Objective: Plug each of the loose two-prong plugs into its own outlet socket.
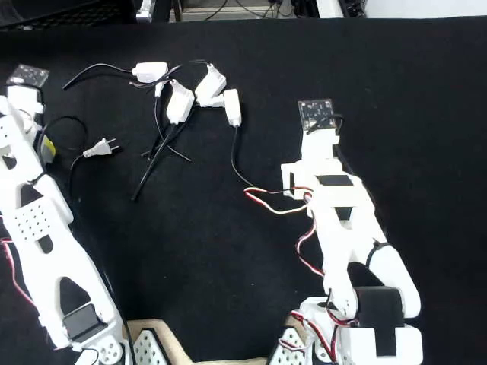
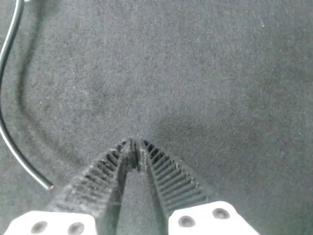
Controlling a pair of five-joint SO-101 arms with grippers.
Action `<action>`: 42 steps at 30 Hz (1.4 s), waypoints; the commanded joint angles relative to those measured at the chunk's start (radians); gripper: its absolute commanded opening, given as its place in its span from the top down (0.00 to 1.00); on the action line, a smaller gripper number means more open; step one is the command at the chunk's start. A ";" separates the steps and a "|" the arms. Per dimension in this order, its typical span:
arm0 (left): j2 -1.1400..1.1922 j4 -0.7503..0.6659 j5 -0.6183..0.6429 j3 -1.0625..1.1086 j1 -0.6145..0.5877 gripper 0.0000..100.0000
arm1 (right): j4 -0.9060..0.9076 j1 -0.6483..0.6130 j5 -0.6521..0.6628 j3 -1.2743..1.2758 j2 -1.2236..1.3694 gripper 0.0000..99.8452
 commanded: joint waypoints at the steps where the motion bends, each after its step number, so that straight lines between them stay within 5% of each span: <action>1: -0.150 0.011 -0.029 -0.035 -0.004 0.97 | -0.018 0.005 0.002 -0.008 0.002 0.99; 6: -0.290 0.014 0.021 0.070 0.018 0.97 | -0.018 0.005 0.002 -0.008 0.002 0.99; 14: -0.640 0.012 0.029 0.595 0.120 0.97 | -0.018 0.005 0.002 -0.010 0.002 0.99; 27: -1.048 0.003 0.081 1.313 0.487 0.97 | -0.018 0.008 0.000 -0.010 0.002 0.99; 42: -1.470 -0.493 0.370 2.040 0.875 0.97 | -0.018 0.141 -0.121 -0.030 -0.004 0.99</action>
